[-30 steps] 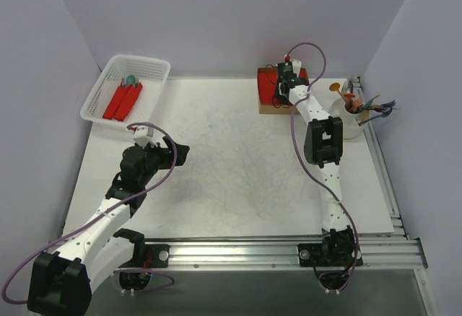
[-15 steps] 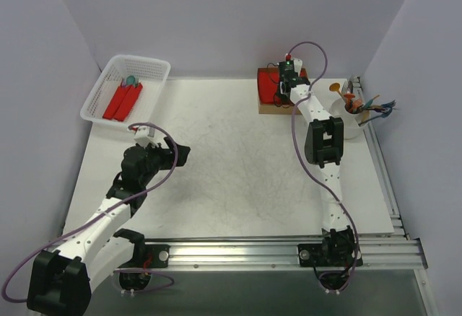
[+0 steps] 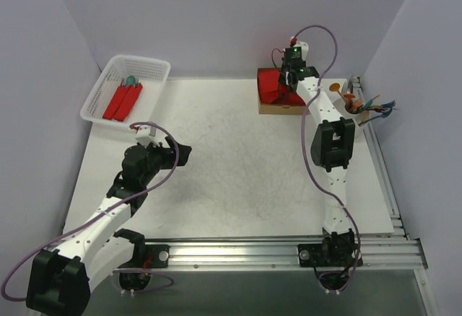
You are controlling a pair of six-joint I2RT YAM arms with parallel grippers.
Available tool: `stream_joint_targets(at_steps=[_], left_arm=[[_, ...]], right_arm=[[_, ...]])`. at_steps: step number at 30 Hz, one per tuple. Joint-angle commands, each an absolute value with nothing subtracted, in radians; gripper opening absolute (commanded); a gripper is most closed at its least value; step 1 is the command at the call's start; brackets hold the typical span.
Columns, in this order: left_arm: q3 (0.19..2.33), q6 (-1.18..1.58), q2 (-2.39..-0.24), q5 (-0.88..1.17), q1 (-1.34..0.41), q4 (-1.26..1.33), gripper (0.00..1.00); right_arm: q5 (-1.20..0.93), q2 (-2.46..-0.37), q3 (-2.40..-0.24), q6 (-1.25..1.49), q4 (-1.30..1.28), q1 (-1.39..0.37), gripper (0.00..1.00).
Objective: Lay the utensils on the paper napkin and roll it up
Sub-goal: Pick up the napkin from the container, then place the napkin at the center of the board.
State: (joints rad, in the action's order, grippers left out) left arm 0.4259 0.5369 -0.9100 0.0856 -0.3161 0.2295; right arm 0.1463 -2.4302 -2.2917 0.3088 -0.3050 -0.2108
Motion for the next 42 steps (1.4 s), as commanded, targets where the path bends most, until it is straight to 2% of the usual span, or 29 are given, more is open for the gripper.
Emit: stream_joint_targets(at_steps=[1, 5, 17, 24, 28, 33, 34, 35, 36, 42], left_arm=[[0.474, 0.52, -0.907, 0.092, -0.327, 0.255, 0.94], [0.476, 0.52, -0.905, 0.087, -0.331, 0.253, 0.94], [0.48, 0.522, -0.899, 0.072, -0.354, 0.244, 0.94], [0.505, 0.525, -0.905, 0.057, -0.362, 0.206, 0.94], [0.5, 0.528, -0.885, 0.051, -0.364, 0.202, 0.94], [0.499, 0.532, -0.884, 0.054, -0.365, 0.204, 0.94], [0.5, 0.534, -0.885, 0.057, -0.365, 0.204, 0.94], [0.499, 0.534, -0.893, 0.057, -0.365, 0.206, 0.94], [0.5, 0.535, -0.894, 0.058, -0.367, 0.207, 0.94], [0.497, 0.538, -0.936, 0.045, -0.396, 0.232, 0.94]], right_arm=[[0.121, -2.283, -2.231, 0.293, -0.282, -0.228, 0.0], [0.109, -2.189, -2.146, 0.261, -0.288, -0.256, 0.0], [0.009, -1.812, -1.666, 0.262, -0.235, -0.334, 0.0], [-0.026, -1.609, -1.367, 0.271, -0.204, -0.478, 0.0], [-0.012, -1.557, -1.205, 0.31, -0.166, -0.602, 0.0], [-0.008, -1.508, -1.007, 0.373, -0.046, -0.675, 0.0], [-0.008, -1.502, -0.99, 0.379, -0.035, -0.686, 0.25], [-0.003, -1.496, -0.964, 0.38, -0.019, -0.705, 0.33], [-0.003, -1.491, -0.954, 0.379, -0.014, -0.713, 0.38], [0.047, -1.441, -0.927, 0.396, -0.011, -0.722, 0.41]])
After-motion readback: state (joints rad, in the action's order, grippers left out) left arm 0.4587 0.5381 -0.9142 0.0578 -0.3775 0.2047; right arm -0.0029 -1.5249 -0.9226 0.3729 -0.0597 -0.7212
